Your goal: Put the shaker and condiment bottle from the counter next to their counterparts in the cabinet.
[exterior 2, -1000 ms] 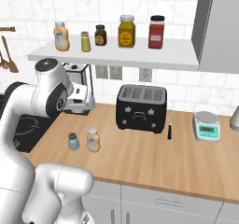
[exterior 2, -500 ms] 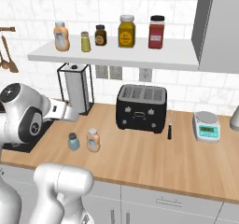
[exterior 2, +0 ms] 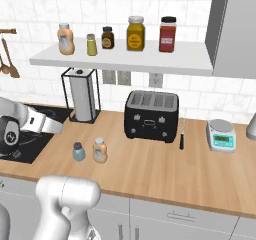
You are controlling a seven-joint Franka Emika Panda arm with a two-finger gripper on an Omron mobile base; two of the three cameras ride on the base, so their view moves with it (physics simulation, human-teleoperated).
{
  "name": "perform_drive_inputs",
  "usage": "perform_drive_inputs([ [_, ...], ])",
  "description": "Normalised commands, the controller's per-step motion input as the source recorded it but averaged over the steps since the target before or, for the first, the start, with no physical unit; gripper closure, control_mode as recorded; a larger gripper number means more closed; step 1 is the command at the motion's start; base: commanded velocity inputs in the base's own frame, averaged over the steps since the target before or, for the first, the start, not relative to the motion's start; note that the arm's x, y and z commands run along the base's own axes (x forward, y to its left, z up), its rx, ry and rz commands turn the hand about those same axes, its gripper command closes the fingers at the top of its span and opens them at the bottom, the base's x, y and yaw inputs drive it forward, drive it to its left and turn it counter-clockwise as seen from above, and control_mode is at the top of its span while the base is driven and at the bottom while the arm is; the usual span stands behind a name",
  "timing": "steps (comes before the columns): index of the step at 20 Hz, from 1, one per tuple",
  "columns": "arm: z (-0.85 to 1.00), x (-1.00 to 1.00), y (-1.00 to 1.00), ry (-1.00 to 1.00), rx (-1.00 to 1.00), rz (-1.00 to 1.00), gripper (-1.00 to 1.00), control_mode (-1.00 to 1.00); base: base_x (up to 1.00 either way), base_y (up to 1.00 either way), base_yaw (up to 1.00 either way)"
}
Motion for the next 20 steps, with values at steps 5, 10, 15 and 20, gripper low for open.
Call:
perform_drive_inputs([
  [5,-1.0,0.0,0.12,-0.4,-0.06,-0.37,-1.0,-1.0,0.0,0.0,0.0],
  [10,-0.83,-0.11,-0.07,-0.14,0.04,-0.14,-1.0,-1.0,0.0,0.0,0.0],
  [15,-0.48,0.0,-0.01,-0.1,0.02,-0.07,-1.0,-1.0,0.0,0.0,0.0],
  [20,-0.24,0.16,0.0,-0.09,0.02,-0.01,-1.0,-1.0,0.0,0.0,0.0],
])
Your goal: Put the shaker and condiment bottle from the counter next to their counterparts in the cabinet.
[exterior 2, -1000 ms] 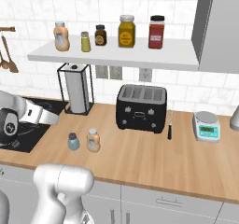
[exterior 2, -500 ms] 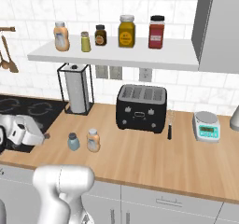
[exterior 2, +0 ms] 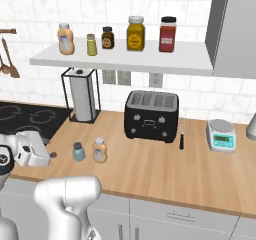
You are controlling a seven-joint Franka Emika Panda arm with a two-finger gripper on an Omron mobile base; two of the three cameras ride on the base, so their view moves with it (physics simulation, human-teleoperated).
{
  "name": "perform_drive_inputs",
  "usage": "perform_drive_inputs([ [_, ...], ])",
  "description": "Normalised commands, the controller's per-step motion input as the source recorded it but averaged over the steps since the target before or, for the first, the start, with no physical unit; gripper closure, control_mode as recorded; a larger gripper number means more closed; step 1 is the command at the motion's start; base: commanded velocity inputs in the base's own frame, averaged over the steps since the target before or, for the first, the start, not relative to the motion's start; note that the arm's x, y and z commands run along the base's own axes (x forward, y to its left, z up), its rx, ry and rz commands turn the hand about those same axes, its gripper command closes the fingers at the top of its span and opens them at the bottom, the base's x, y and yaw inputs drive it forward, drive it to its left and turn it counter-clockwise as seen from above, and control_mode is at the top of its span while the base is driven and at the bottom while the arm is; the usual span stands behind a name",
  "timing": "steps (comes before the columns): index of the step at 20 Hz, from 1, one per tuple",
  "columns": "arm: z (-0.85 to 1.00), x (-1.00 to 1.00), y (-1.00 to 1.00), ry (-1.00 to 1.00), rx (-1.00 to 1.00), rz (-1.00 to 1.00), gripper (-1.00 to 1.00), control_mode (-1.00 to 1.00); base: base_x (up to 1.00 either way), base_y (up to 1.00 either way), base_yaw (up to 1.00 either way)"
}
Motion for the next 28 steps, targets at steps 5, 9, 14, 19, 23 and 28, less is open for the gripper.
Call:
perform_drive_inputs([
  [5,-0.23,0.26,-0.01,-0.08,0.01,-0.12,-1.0,-1.0,0.0,0.0,0.0],
  [9,-0.28,0.09,0.0,-0.02,0.02,-0.13,-1.0,-1.0,0.0,0.0,0.0],
  [14,-0.01,0.18,0.0,0.01,0.01,-0.11,-1.0,-1.0,0.0,0.0,0.0],
  [19,-0.14,0.43,0.01,0.03,0.0,-0.07,-1.0,-1.0,0.0,0.0,0.0],
  [23,-0.31,0.31,0.16,0.01,-0.01,-0.04,-1.0,-1.0,0.0,0.0,0.0],
  [28,-0.23,0.25,0.14,0.0,-0.01,-0.04,-1.0,-1.0,0.0,0.0,0.0],
])
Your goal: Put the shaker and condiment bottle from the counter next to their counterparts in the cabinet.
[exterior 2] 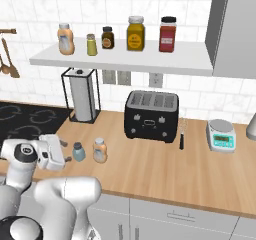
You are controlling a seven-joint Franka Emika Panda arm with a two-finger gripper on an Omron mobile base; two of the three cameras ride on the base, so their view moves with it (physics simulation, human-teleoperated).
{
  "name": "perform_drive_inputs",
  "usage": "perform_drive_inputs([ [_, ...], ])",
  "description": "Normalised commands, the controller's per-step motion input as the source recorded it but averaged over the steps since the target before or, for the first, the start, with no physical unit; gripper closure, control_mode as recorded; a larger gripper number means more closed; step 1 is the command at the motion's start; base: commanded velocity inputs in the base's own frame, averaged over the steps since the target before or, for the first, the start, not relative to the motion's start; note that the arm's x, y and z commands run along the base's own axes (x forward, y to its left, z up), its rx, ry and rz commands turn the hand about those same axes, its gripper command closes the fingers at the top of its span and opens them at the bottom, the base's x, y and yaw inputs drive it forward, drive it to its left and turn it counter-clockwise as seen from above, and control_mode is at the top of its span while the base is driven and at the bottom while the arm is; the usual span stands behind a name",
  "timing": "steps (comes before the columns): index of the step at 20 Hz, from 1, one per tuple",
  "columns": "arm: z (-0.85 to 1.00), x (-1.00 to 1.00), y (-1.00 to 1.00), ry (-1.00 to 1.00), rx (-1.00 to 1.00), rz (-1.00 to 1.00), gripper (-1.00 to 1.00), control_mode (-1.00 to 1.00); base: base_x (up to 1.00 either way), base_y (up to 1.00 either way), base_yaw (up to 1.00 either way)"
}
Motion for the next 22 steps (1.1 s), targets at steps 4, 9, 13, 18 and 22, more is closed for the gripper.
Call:
perform_drive_inputs([
  [4,-0.02,0.29,0.0,0.01,0.0,-0.04,-1.0,-1.0,0.0,0.0,0.0],
  [9,-0.23,0.24,0.0,0.05,0.0,-0.05,-1.0,-1.0,0.0,0.0,0.0],
  [13,-0.42,0.18,0.0,0.1,0.0,-0.04,-1.0,-1.0,0.0,0.0,0.0],
  [18,-0.21,0.38,0.06,0.05,0.0,-0.02,-1.0,-1.0,0.0,0.0,0.0],
  [22,-0.06,0.38,0.07,0.0,0.0,0.0,1.0,-1.0,0.0,0.0,0.0],
])
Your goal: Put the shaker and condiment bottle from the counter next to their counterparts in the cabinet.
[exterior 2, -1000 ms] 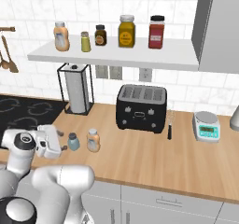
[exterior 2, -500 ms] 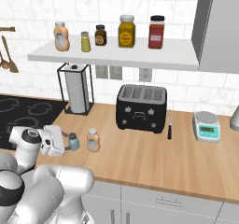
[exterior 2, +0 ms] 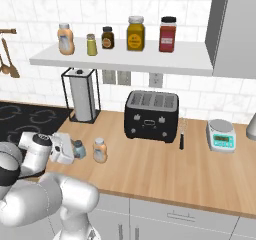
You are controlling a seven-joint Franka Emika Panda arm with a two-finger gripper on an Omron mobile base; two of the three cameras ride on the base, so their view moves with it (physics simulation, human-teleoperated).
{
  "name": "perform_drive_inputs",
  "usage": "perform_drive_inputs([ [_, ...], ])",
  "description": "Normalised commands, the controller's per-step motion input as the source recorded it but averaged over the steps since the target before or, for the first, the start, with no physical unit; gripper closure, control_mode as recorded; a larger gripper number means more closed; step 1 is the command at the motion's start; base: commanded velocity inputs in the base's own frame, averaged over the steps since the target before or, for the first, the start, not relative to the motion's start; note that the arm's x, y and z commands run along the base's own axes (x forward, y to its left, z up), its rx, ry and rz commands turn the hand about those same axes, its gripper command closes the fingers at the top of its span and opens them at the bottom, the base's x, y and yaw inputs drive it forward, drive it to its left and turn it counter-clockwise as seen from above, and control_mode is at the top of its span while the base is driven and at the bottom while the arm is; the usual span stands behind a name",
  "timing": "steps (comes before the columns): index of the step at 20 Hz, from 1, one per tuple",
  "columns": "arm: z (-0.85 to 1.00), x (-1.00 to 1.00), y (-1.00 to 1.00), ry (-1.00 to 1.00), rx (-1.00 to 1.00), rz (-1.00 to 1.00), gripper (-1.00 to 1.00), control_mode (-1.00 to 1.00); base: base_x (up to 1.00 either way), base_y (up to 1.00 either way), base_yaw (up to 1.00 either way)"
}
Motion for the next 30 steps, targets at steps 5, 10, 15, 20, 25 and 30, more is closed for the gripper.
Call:
perform_drive_inputs([
  [5,-0.05,0.07,-0.09,0.0,0.06,0.0,1.0,-1.0,0.0,0.0,0.0],
  [10,0.08,-0.13,-0.09,-0.04,0.06,0.0,1.0,-1.0,0.0,0.0,0.0],
  [15,0.44,-0.46,0.19,-0.07,0.01,0.0,1.0,-1.0,0.0,0.0,0.0],
  [20,0.6,-0.36,0.02,-0.05,-0.08,0.15,1.0,-1.0,0.0,0.0,0.0],
  [25,0.75,-0.15,-0.01,0.0,-0.03,0.21,1.0,-1.0,0.0,0.0,0.0],
  [30,1.0,-0.2,-0.13,0.0,0.0,0.17,1.0,-1.0,0.0,0.0,0.0],
])
